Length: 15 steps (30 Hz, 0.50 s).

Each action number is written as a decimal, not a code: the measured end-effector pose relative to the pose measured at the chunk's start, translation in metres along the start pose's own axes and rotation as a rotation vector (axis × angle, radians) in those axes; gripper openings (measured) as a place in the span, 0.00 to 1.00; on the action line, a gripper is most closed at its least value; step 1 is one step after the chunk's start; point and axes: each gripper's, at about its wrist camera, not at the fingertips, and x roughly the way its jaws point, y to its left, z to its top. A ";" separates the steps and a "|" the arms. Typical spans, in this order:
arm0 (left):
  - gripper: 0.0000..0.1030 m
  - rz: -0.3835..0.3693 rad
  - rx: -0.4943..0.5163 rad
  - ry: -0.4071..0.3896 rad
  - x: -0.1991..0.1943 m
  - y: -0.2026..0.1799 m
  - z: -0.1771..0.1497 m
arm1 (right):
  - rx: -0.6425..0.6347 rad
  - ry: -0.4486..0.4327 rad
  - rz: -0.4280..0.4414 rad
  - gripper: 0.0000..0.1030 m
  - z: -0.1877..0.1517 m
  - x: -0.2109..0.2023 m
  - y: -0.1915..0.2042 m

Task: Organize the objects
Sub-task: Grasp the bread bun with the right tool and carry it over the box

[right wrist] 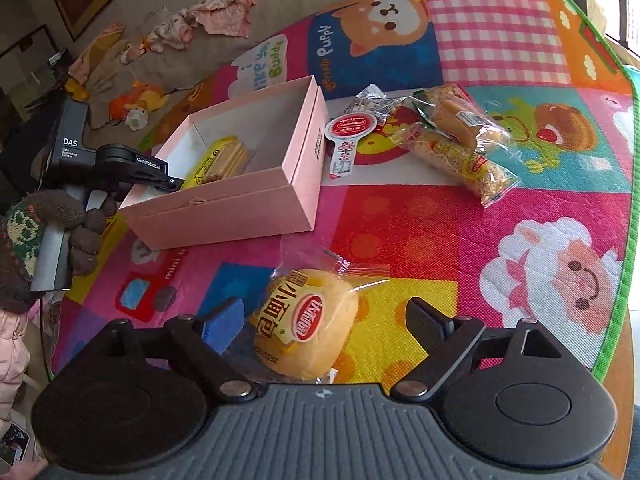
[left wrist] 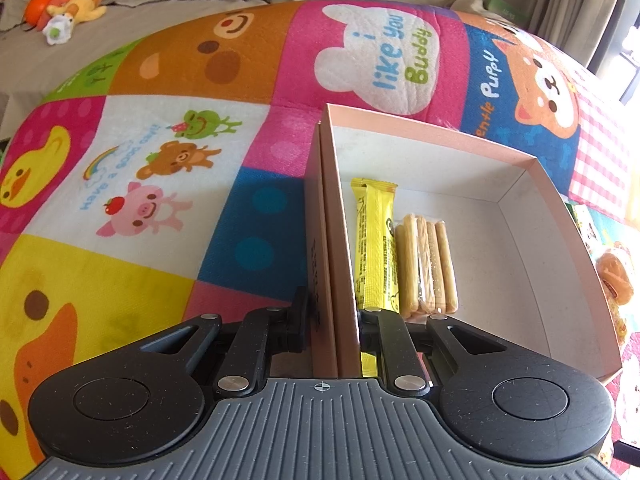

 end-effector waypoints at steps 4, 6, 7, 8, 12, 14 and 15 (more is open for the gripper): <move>0.17 -0.004 -0.001 0.002 0.000 0.000 0.000 | -0.025 0.028 -0.008 0.86 0.002 0.024 0.016; 0.17 -0.004 -0.002 0.002 0.000 0.001 0.000 | -0.048 0.058 -0.037 0.86 0.001 0.035 0.023; 0.17 -0.004 -0.002 0.002 -0.001 0.001 0.000 | -0.068 0.061 -0.064 0.85 -0.001 0.039 0.027; 0.17 -0.004 -0.002 0.002 -0.001 0.001 0.000 | -0.095 0.058 -0.077 0.76 -0.002 0.039 0.033; 0.17 -0.008 -0.007 0.001 -0.001 0.002 0.000 | -0.138 0.079 -0.063 0.60 -0.004 0.032 0.042; 0.17 -0.012 -0.010 0.001 -0.001 0.003 0.000 | -0.158 0.082 -0.073 0.58 -0.005 0.027 0.046; 0.17 -0.013 -0.011 0.001 -0.001 0.003 0.000 | -0.171 0.083 -0.079 0.58 -0.006 0.024 0.048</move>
